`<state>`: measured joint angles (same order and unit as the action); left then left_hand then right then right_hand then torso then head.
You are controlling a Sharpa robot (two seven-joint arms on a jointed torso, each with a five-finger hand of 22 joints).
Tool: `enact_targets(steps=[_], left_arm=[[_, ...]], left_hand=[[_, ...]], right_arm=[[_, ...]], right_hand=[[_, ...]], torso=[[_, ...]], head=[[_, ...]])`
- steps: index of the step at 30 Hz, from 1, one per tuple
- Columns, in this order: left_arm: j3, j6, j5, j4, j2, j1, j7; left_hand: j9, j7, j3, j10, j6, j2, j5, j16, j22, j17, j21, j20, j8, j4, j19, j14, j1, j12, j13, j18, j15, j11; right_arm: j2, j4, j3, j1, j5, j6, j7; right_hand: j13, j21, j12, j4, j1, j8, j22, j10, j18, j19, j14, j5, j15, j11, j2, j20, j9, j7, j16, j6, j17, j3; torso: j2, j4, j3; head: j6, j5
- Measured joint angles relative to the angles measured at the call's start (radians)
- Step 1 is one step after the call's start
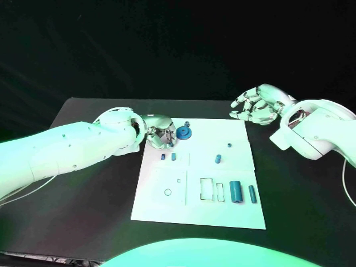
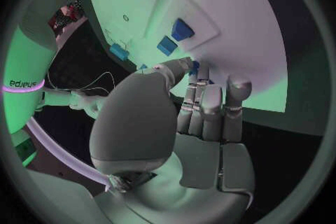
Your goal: Assemble the parts on the task board
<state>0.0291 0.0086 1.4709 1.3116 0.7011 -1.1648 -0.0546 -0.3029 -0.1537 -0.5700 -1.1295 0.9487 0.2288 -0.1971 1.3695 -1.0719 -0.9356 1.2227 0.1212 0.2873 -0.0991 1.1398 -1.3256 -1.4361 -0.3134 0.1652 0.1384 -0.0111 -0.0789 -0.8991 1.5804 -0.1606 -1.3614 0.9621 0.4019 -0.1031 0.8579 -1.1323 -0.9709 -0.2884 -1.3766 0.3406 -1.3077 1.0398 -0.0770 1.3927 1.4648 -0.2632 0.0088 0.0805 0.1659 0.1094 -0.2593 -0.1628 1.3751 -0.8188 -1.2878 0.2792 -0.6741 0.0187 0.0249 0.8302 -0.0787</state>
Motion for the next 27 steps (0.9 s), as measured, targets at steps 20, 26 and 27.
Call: enact_targets(steps=[20,26,27], left_arm=[[0.001,0.000,0.001,0.006,0.006,0.002,0.003],[0.001,0.002,0.000,0.006,0.007,0.003,0.007],[0.001,0.003,0.000,0.006,0.008,0.003,0.008]], left_hand=[[0.028,0.006,0.024,0.015,-0.121,0.037,0.000,0.000,0.019,0.021,-0.023,0.006,-0.083,-0.017,-0.013,0.009,0.045,0.043,0.010,0.000,-0.009,-0.007],[0.030,0.007,0.031,0.018,-0.128,0.037,0.000,0.000,0.020,0.023,-0.023,0.006,-0.087,-0.022,-0.013,0.009,0.045,0.043,0.011,0.000,-0.009,-0.010],[0.030,0.007,0.031,0.018,-0.128,0.037,0.000,0.000,0.020,0.024,-0.023,0.006,-0.087,-0.022,-0.013,0.009,0.045,0.043,0.011,0.000,-0.009,-0.011]], right_arm=[[0.000,-0.004,0.000,0.000,0.000,0.016,0.000],[0.000,-0.006,0.000,0.000,0.000,0.029,0.000],[0.000,-0.006,0.000,0.000,0.000,0.030,0.000]], right_hand=[[-0.059,0.110,0.052,0.002,0.013,0.000,0.000,-0.068,-0.017,-0.040,0.000,0.000,0.000,0.007,0.013,0.000,0.005,-0.009,-0.056,0.023,0.058,0.009],[-0.078,0.174,0.062,0.002,0.013,0.007,0.000,-0.096,-0.017,-0.058,-0.013,0.000,0.005,0.012,0.013,0.007,0.005,-0.015,-0.084,0.037,0.089,0.010],[-0.082,0.182,0.067,0.002,0.013,0.007,0.000,-0.100,-0.017,-0.059,-0.015,0.000,0.007,0.014,0.013,0.009,0.005,-0.016,-0.090,0.042,0.093,0.010]], torso=[[0.000,0.0001,0.0003],[0.000,0.0001,0.0003],[0.000,0.0001,0.0004]], head=[[-0.001,-0.001],[0.000,0.000],[0.000,0.000]])
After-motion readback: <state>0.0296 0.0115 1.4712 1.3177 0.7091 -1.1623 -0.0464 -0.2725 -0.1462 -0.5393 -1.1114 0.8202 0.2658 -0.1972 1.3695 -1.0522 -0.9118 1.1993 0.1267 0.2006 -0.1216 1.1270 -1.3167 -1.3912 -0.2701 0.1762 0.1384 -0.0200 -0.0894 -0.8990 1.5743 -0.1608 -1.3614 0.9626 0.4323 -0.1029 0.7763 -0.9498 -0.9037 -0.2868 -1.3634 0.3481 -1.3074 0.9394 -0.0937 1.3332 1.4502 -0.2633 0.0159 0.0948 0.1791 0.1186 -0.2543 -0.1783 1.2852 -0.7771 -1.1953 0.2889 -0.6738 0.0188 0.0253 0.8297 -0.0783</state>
